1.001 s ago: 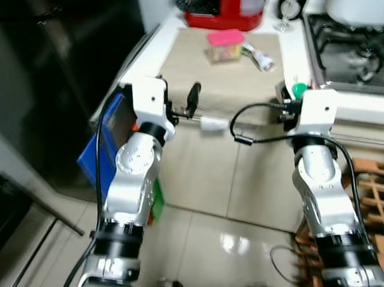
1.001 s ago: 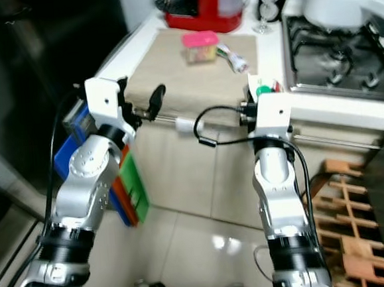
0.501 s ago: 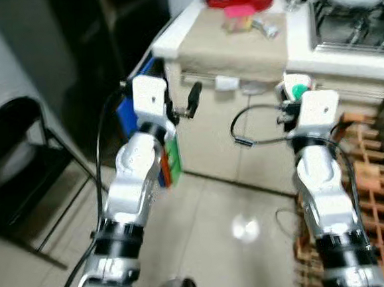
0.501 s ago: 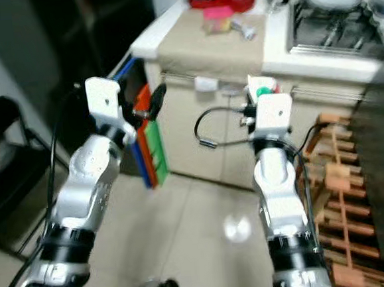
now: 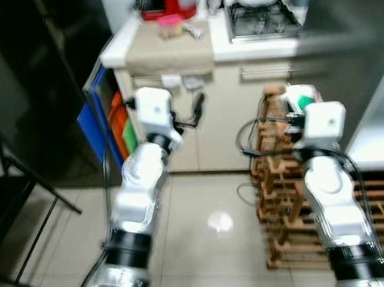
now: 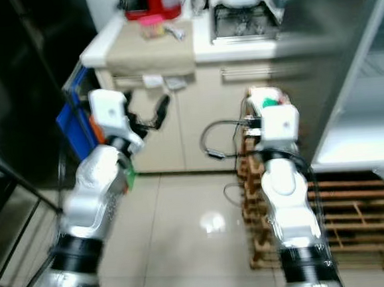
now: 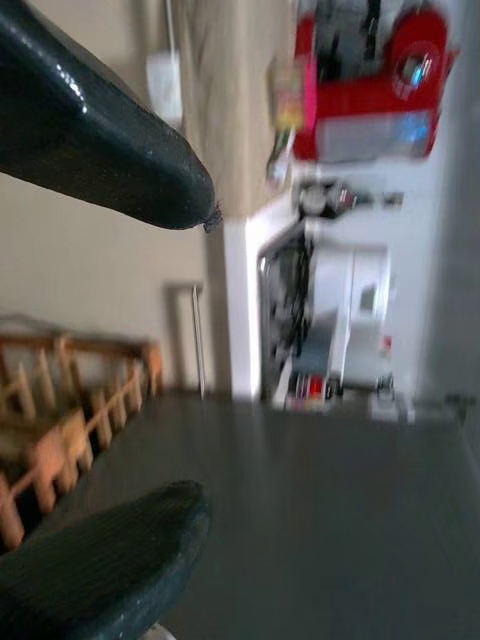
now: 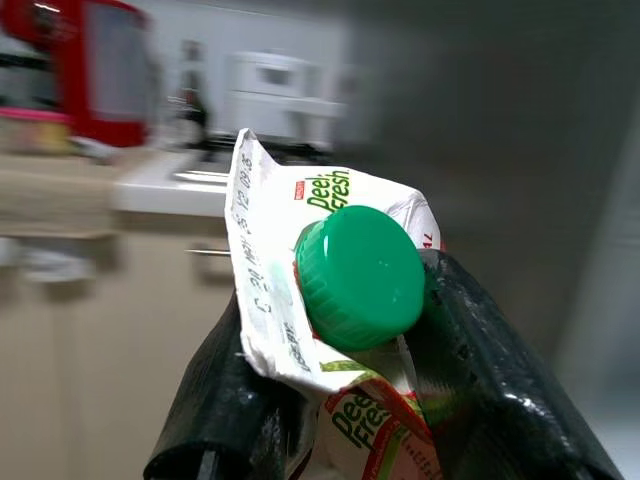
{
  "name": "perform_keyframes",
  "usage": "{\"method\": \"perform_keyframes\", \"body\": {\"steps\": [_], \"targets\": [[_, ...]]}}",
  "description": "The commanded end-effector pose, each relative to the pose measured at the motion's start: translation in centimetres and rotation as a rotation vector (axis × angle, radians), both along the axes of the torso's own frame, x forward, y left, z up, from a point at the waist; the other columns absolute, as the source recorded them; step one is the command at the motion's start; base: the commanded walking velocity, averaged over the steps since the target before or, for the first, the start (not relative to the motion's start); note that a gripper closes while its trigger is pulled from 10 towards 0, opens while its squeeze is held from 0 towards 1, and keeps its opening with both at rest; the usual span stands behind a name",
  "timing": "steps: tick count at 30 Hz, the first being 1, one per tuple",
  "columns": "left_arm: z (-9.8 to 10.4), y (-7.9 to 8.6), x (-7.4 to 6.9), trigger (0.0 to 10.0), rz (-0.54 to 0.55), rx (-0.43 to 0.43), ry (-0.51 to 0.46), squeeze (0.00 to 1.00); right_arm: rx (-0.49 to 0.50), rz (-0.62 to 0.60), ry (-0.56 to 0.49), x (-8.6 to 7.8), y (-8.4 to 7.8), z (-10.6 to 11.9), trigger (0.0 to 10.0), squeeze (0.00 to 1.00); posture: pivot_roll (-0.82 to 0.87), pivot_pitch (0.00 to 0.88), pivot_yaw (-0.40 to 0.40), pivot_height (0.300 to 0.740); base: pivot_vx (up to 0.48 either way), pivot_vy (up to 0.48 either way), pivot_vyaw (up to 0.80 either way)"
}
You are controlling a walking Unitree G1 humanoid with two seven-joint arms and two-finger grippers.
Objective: Restocking fridge
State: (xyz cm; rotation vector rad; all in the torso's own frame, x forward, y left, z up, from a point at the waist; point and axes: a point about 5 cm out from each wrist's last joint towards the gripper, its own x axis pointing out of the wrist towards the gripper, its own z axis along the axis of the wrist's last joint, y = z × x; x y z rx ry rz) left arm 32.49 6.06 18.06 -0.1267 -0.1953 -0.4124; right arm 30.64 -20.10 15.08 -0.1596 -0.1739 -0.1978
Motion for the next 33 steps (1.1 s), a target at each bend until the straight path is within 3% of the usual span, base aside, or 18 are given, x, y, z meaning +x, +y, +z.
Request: {"method": "perform_keyframes", "body": {"steps": [1, 9, 17, 33], "targets": [[-0.5, 1.7, 0.4, 10.0, 0.086, 0.002, 0.021, 0.00, 0.009, 0.050, 0.003, 0.6, 1.1, 0.3, 0.0, 0.00, -0.12, 0.000, -0.006, 0.740, 0.000, 0.000, 0.00], [-0.2, 2.3, -0.1, 10.0, 0.117, -0.061, -0.003, 0.00, -0.018, 0.137, 0.042, 1.0, 2.1, 0.0, 0.0, 0.00, -0.11, 0.000, -0.057, 0.740, 0.000, -0.034, 0.00], [0.8, 1.9, -0.6, 10.0, 0.077, -0.108, -0.051, 0.00, -0.037, 0.157, 0.025, 0.9, 2.0, 0.6, 0.0, 0.00, -0.13, 0.000, -0.032, 0.740, 0.000, -0.468, 0.00], [1.4, 1.7, -0.3, 10.0, 0.004, -0.083, -0.069, 0.00, 0.002, 0.153, 0.002, 0.4, 2.4, 0.3, 0.0, 0.00, -0.12, 0.000, 0.029, 0.740, 0.000, -0.451, 0.00]]}}
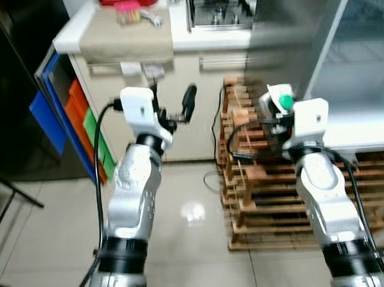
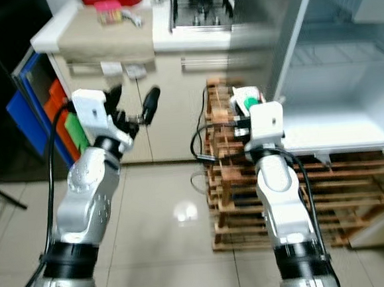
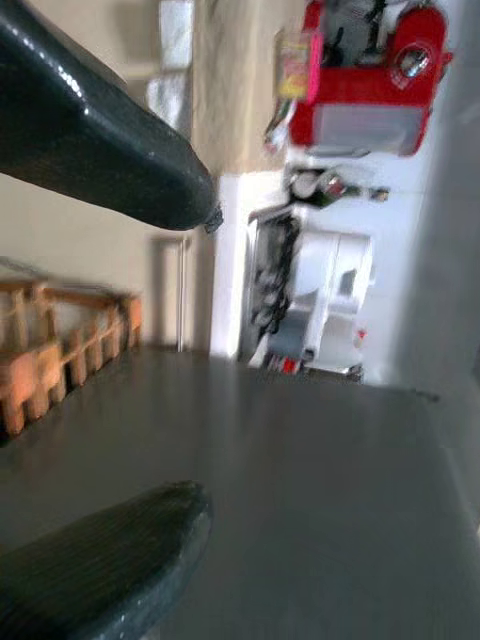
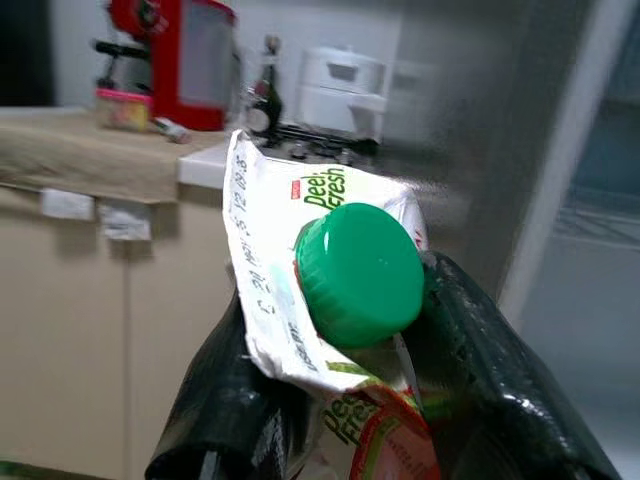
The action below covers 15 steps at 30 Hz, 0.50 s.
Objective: Restocking fridge
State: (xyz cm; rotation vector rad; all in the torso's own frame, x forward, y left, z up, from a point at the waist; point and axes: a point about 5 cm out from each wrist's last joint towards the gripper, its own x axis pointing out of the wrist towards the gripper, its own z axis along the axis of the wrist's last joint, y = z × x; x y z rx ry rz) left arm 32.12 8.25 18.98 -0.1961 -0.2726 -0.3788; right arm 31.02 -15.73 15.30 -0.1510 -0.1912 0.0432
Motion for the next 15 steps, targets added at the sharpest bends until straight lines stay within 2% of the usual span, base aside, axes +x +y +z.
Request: {"method": "perform_keyframes", "body": {"steps": [1, 8, 10, 13, 14, 15], "targets": [[0.5, -0.4, 0.1, 10.0, -0.021, 0.001, -0.008, 0.00, 0.018, -0.088, 0.002, -0.1, -2.0, 0.1, 0.0, 0.00, -0.12, 0.000, 0.027, 0.740, 0.000, 0.000, 0.00], [0.3, -0.2, 0.3, 10.0, -0.017, -0.004, 0.006, 0.00, 0.000, -0.110, 0.051, -1.0, -3.2, -0.8, 0.0, 0.00, -0.13, 0.000, 0.010, 0.740, 0.000, 0.000, 0.00], [0.1, -0.2, 0.2, 10.0, -0.017, -0.007, 0.011, 0.00, -0.039, -0.173, 0.128, -1.7, -4.5, -2.3, 0.0, 0.00, -0.13, 0.000, 0.004, 0.740, 0.000, 0.000, 0.00], [-0.2, -0.2, 0.2, 10.0, -0.011, -0.012, 0.026, 0.00, -0.086, -0.349, 0.239, -2.8, -7.4, -4.2, 0.0, 0.00, -0.14, 0.000, 0.001, 0.740, 0.000, 0.000, 0.00], [-0.4, -0.1, 0.3, 10.0, -0.007, -0.013, 0.035, 0.00, -0.090, -0.407, 0.252, -3.0, -8.3, -4.4, 0.0, 0.00, -0.14, 0.000, 0.001, 0.740, 0.000, 0.000, 0.00], [-0.5, -0.1, 0.3, 10.0, -0.002, -0.006, 0.040, 0.00, -0.097, -0.420, 0.228, -2.9, -8.5, -3.9, 0.0, 0.00, -0.14, 0.000, 0.005, 0.740, 0.000, 0.000, 0.00]]}}
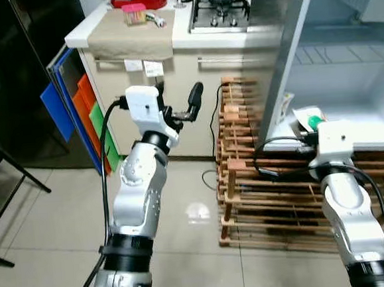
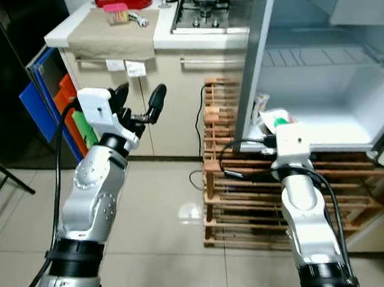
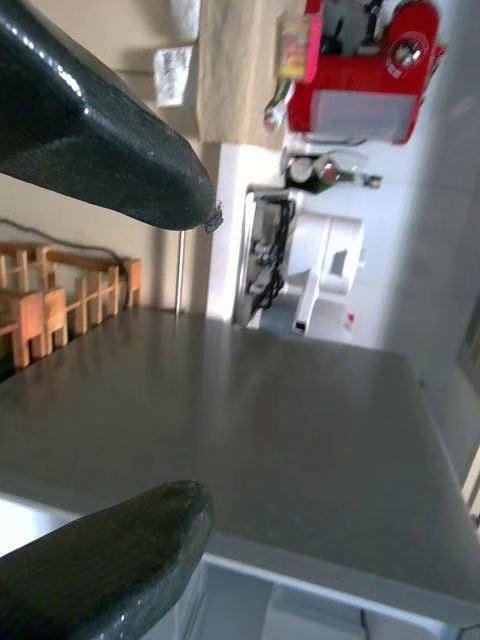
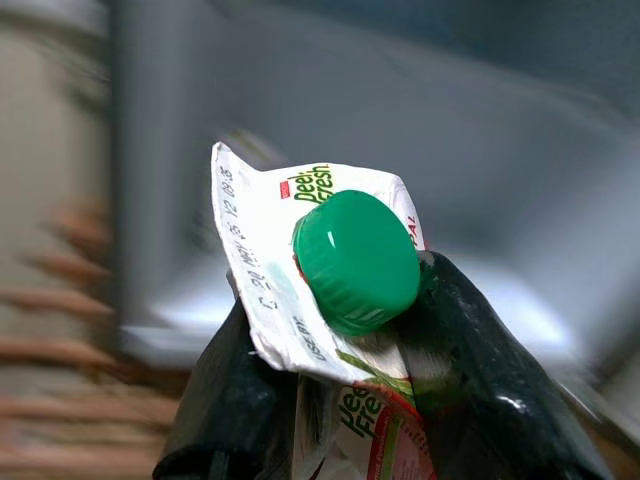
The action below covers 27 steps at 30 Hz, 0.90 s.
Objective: Restocking fridge
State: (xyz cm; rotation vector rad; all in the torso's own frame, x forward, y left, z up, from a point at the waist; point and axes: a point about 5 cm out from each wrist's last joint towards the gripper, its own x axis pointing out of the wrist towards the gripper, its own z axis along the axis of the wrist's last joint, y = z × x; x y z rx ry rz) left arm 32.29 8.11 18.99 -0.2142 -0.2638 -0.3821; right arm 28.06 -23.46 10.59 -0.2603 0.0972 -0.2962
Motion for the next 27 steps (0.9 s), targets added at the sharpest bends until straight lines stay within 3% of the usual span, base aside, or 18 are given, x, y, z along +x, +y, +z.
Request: {"method": "perform_keyframes", "body": {"steps": [1, 4, 11, 27], "targets": [[-0.5, 0.1, 0.2, 10.0, 0.004, 0.009, 0.029, 0.00, -0.025, -0.046, -0.027, 0.1, -0.8, 0.8, 0.0, 0.00, -0.14, 0.000, 0.005, 0.740, 0.000, 0.000, 0.00], [-0.9, 0.0, 0.3, 10.0, 0.005, 0.019, 0.044, 0.00, -0.065, -0.046, -0.156, 0.9, -0.9, 3.4, 0.0, 0.00, -0.15, 0.000, 0.013, 0.740, 0.000, 0.000, 0.00], [-1.2, -0.1, 0.5, 10.0, 0.010, 0.011, 0.062, 0.00, -0.036, 0.000, -0.252, 2.1, -0.2, 5.5, 0.0, 0.00, -0.15, 0.000, 0.025, 0.740, 0.000, -0.191, 0.00], [-1.3, 0.0, 0.5, 10.0, 0.000, 0.016, 0.064, 0.00, -0.013, 0.059, -0.277, 2.8, 1.2, 5.7, 0.0, 0.00, -0.14, 0.000, 0.033, 0.740, 0.016, -0.425, 0.00]]}}
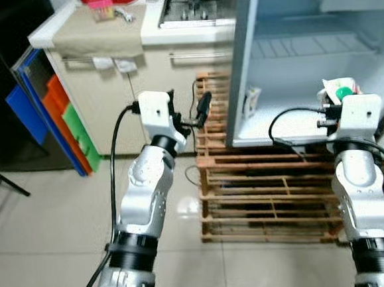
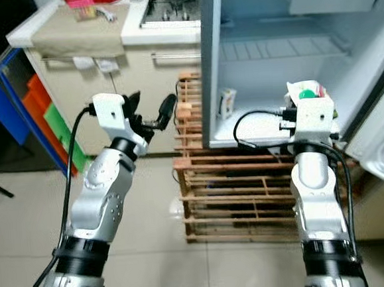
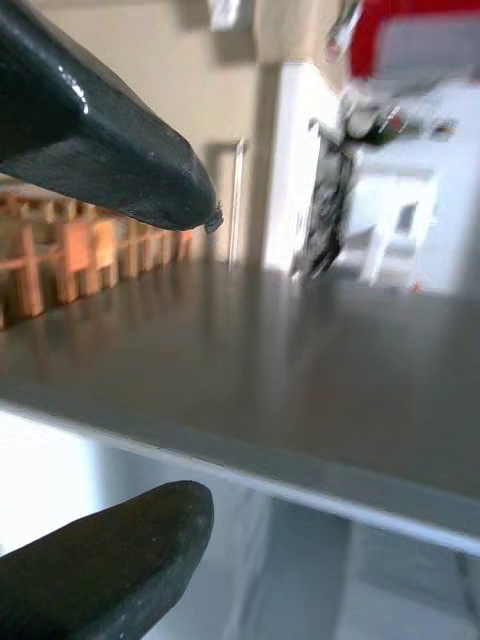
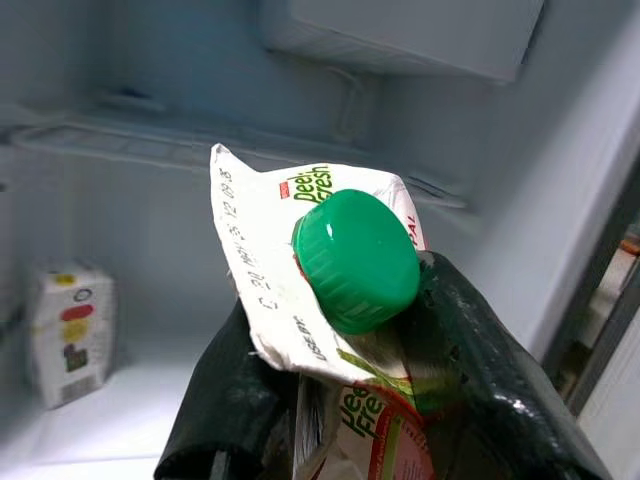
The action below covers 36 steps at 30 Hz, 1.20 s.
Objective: Restocking fridge
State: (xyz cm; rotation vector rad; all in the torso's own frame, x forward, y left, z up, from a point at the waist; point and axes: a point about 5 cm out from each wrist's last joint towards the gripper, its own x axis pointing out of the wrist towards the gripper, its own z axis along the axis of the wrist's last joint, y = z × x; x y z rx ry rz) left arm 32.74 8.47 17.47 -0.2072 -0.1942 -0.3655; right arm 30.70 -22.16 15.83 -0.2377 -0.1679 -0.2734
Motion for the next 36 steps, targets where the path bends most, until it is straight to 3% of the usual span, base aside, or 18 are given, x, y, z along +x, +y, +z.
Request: {"method": "perform_keyframes", "body": {"steps": [1, 4, 5, 6, 9, 14, 19, 21, 22, 25, 36], "targets": [[0.3, -0.3, 0.0, 10.0, -0.007, -0.010, -0.006, 0.00, 0.004, 0.010, -0.019, 0.2, -0.1, 0.5, 0.0, 0.00, -0.14, 0.000, 0.033, 0.740, 0.000, 0.000, 0.00], [0.4, -0.3, 0.1, 10.0, -0.004, 0.019, -0.011, 0.00, 0.049, 0.043, -0.027, 0.3, 0.3, 0.6, 0.0, 0.00, -0.14, 0.000, 0.033, 0.740, 0.000, 0.000, 0.00], [0.4, -0.5, 0.1, 10.0, -0.011, 0.034, -0.015, 0.00, 0.098, 0.051, -0.034, 0.4, 0.4, 0.6, 0.0, 0.00, -0.14, 0.000, 0.033, 0.740, 0.000, 0.000, 0.00], [0.6, -0.8, 0.0, 10.0, -0.035, 0.053, -0.027, 0.00, 0.257, 0.048, -0.061, 0.4, 0.2, 0.7, 0.0, 0.00, -0.14, 0.000, 0.032, 0.740, 0.000, 0.000, 0.00], [0.8, -1.6, -0.1, 10.0, -0.084, 0.073, -0.040, 0.00, 0.329, 0.050, -0.033, 0.8, 0.0, 0.4, 0.0, 0.00, -0.14, 0.000, 0.029, 0.740, 0.000, 0.000, 0.00], [0.2, -3.4, -0.7, 10.0, -0.228, 0.093, -0.014, 0.00, 0.252, 0.075, 0.008, 1.4, 0.5, -0.2, 0.0, 0.00, -0.14, 0.000, 0.027, 0.740, 0.000, 0.000, 0.00], [-3.1, -5.4, -1.2, 10.0, -0.393, 0.201, 0.065, 0.00, 0.182, 0.132, -0.007, 3.2, 2.3, 0.2, 0.0, 0.00, -0.11, 0.003, 0.018, 0.740, 0.000, 0.000, 0.00], [-3.5, -5.9, -1.6, 10.0, -0.427, 0.245, 0.038, 0.00, 0.135, 0.133, -0.025, 3.7, 2.8, 0.7, 0.0, 0.00, -0.10, 0.014, 0.014, 0.740, 0.000, 0.000, 0.00], [-3.1, -6.2, -1.9, 10.0, -0.447, 0.247, -0.004, 0.00, 0.058, 0.112, -0.055, 4.1, 3.1, 1.5, 0.0, 0.00, -0.09, 0.022, 0.013, 0.740, 0.000, 0.000, 0.00], [-2.1, -6.5, -2.3, 10.0, -0.462, 0.266, -0.067, 0.00, 0.009, 0.087, -0.088, 4.6, 3.5, 2.3, 0.0, 0.00, -0.09, 0.023, 0.014, 0.740, 0.471, 0.000, 0.00], [-1.1, -6.2, -3.0, 10.0, -0.517, 0.237, -0.120, 0.00, 0.125, 0.035, -0.047, 5.1, 3.1, 0.8, 0.0, 0.00, -0.08, 0.027, 0.011, 0.740, 0.480, 0.000, 0.00]]}}
